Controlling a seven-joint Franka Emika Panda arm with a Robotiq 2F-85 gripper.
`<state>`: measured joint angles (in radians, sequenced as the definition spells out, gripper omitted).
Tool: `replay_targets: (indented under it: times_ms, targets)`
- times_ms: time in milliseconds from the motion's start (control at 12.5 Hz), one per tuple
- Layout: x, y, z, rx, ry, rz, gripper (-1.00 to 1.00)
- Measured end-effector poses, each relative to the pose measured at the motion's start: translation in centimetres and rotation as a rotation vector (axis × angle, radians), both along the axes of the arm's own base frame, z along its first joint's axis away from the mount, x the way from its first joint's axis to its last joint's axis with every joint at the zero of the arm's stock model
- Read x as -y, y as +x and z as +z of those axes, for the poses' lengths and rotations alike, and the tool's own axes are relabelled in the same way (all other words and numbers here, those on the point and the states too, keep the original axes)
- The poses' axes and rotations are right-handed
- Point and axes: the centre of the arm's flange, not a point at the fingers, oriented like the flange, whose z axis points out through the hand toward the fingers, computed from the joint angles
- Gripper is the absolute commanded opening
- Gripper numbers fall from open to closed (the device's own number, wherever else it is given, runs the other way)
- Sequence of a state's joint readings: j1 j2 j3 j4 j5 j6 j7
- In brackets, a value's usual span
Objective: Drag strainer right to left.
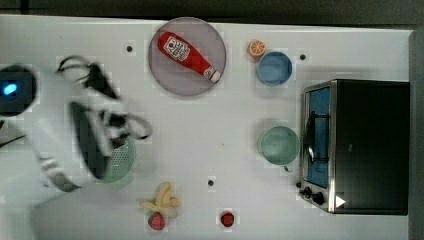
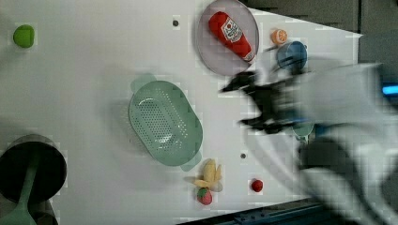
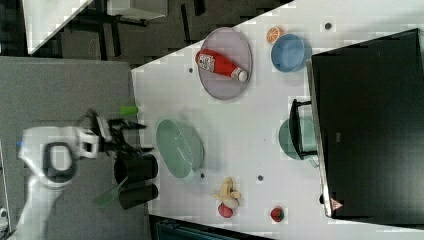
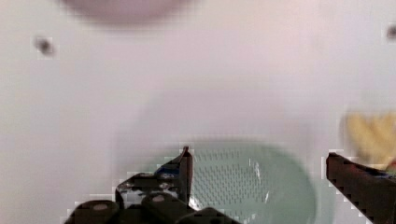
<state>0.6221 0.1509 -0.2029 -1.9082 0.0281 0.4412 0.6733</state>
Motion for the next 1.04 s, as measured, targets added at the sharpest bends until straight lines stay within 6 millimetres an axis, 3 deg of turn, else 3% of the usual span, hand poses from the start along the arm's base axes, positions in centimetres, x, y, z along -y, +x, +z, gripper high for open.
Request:
replay_targets:
  times_ms: [160, 320, 400, 480, 560, 640, 720, 800, 880, 1040]
  targets:
    - [11.3, 2.0, 9.4, 0.067, 0.051, 0.0, 1.0]
    - [23.9, 1.4, 17.0, 0.171, 0.078, -0.024, 1.0]
    - [30.2, 0.0, 19.5, 0.21, 0.039, -0.035, 1.0]
    - [36.0, -1.8, 20.6, 0.222, 0.002, -0.071, 1.0]
    - [40.9, -3.3, 21.1, 0.228, -0.018, -0.12, 1.0]
    - [44.1, -4.7, 20.8, 0.202, -0.013, -0.155, 1.0]
    - [45.9, -5.4, 20.0, 0.181, -0.023, -0.162, 1.0]
    - [45.8, -5.3, 18.7, 0.154, -0.028, -0.158, 1.0]
    - [44.0, -4.6, 17.0, 0.115, -0.006, -0.125, 1.0]
    - [37.3, -1.7, 14.4, 0.06, -0.019, -0.001, 1.0]
